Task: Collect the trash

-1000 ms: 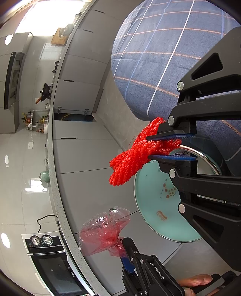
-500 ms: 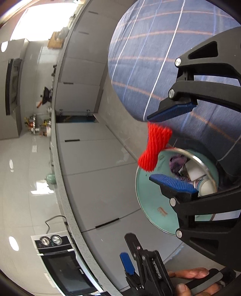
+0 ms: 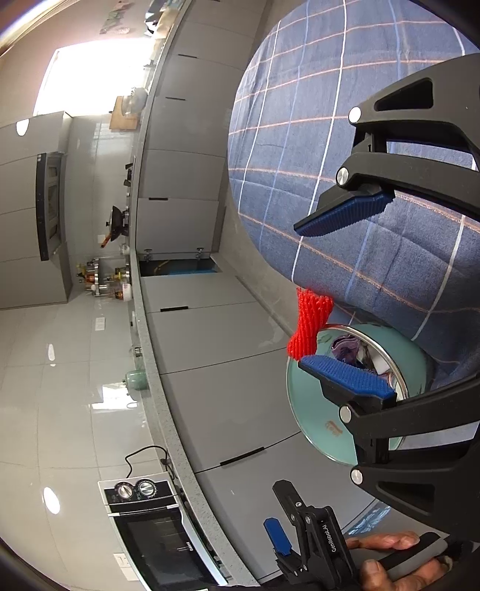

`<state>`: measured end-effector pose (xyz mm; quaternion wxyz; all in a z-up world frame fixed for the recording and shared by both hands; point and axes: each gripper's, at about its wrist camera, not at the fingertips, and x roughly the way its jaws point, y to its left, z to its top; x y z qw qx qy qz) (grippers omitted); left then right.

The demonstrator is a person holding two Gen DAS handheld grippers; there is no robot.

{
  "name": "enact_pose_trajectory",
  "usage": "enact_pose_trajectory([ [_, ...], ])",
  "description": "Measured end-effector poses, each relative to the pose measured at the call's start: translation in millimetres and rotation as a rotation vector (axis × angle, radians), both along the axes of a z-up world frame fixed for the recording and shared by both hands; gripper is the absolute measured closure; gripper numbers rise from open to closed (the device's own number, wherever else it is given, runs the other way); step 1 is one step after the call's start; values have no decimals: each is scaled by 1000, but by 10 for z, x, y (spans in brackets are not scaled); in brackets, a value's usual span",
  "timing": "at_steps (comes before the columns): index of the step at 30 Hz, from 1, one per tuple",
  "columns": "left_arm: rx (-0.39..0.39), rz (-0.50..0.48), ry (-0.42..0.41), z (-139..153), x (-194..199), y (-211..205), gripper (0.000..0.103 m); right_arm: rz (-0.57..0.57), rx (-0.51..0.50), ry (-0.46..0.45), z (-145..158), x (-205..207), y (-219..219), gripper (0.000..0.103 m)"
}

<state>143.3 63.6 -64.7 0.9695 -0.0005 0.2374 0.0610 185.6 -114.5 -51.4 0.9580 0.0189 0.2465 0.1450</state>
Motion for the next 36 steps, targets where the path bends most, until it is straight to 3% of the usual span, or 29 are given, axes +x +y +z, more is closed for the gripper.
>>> enact_pose_trajectory([
  [36,26,-29,-12,44,-28,-89,6,-10,19,-22,-12,-77,3,34],
])
